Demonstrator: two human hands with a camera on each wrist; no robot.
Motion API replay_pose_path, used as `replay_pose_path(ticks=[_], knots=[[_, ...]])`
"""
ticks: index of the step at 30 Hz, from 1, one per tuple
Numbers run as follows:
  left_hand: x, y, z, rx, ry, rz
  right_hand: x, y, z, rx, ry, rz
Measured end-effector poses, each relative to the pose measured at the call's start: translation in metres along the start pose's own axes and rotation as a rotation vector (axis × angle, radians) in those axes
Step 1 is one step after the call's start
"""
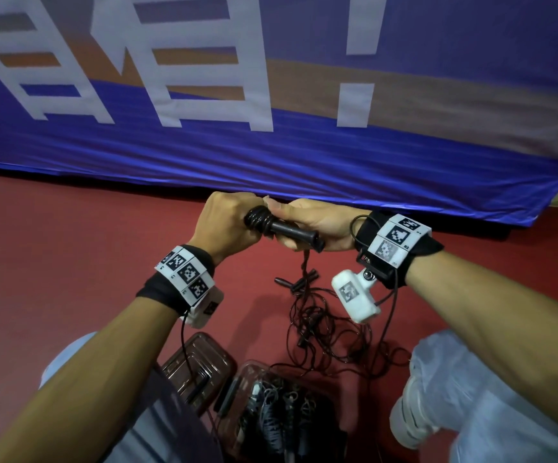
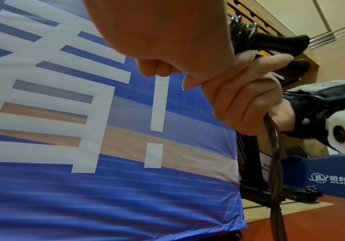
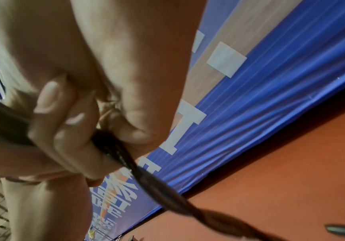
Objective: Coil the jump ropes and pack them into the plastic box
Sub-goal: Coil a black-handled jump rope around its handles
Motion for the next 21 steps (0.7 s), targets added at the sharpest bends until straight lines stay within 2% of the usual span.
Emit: replay_pose_path(ticks=[7,9,12,14,17,19,21], knots=[[0.015,-0.005,0.008,-0.04,0.086,0.244,-0.003,-0.007,-0.013,-0.077,-0.351,0.09],[0.019,-0.006,0.006,-0.019,0.095,0.367,-0.005,-0.011,-0.014,-0.114,-0.455,0.131],[0.035,-0.004,0.001,0.016,0.088,0.635,-0.013,-0.022,-0.011,-0.248,-0.511,0.131],[0.045,0.001,-0.006,0.076,0.014,0.772,-0.021,-0.027,-0.007,-0.357,-0.461,0.075],[0.051,0.009,-0.02,0.175,-0.168,0.839,-0.039,-0.026,-0.005,-0.524,-0.301,-0.082],[0.051,0.013,-0.033,0.254,-0.297,0.858,-0.046,-0.02,-0.01,-0.566,-0.131,-0.19],[0.051,0.015,-0.043,0.333,-0.388,0.859,-0.045,-0.015,-0.015,-0.545,0.056,-0.252]])
Point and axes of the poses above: each hand's wrist, its own y-axis away from the middle knuckle, its own z-axis out of the back of the hand, x = y × z, the point moved 7 cm from there along -y, towards the middle knuckle, and after that the axes turned 14 degrees about z, right-handed, at the moved point
